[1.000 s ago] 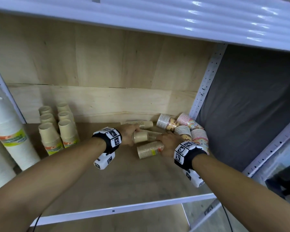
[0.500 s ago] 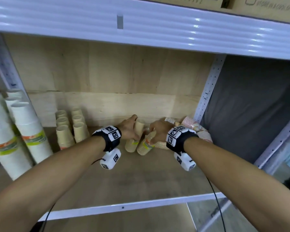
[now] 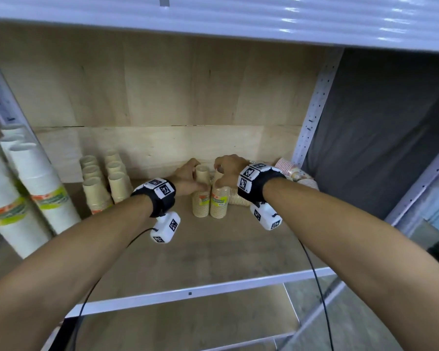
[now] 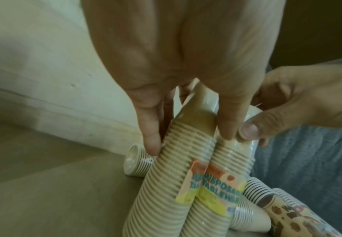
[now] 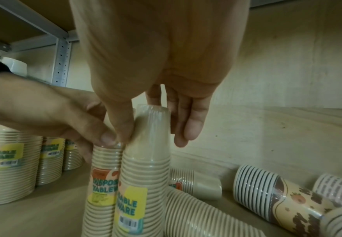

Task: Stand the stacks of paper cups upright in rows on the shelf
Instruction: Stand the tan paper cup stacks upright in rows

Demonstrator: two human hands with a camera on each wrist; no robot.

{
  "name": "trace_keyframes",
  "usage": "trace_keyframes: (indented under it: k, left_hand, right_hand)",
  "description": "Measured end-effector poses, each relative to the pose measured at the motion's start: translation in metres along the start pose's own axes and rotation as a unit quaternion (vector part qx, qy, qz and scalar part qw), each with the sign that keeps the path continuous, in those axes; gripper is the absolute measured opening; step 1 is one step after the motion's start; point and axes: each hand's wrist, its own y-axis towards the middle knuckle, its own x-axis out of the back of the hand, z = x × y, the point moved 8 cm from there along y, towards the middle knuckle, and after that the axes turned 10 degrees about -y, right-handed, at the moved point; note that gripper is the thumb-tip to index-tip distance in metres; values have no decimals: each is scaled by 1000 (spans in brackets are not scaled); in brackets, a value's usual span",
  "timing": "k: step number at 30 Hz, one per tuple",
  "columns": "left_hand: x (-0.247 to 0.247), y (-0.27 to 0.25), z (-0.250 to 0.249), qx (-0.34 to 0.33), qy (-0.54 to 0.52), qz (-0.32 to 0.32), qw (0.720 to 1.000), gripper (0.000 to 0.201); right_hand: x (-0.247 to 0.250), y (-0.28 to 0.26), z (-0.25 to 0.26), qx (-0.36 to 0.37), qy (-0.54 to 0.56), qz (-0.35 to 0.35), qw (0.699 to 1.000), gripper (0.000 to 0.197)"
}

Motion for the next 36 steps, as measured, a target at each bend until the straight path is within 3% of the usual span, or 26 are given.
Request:
trace_keyframes:
  k: [8,17,26,36]
  left_hand:
    - [28,5,-37,-28,33,-23,999,36]
    - [26,5,-47,-51,67,-15,996,24]
    - [24,6,-52,-21,131,-4,991,39]
    - [15,-1,-65,2,199,24,980,33]
  right_hand:
    - [21,-3,-7,-78,-57,-32,995,48]
    - [20,-5,-4,-68,-52,-8,996,40]
    - [25,-6,-3,-51,-43,10,998,47]
    - [28,-8,13,-13,-7,12,1000,32]
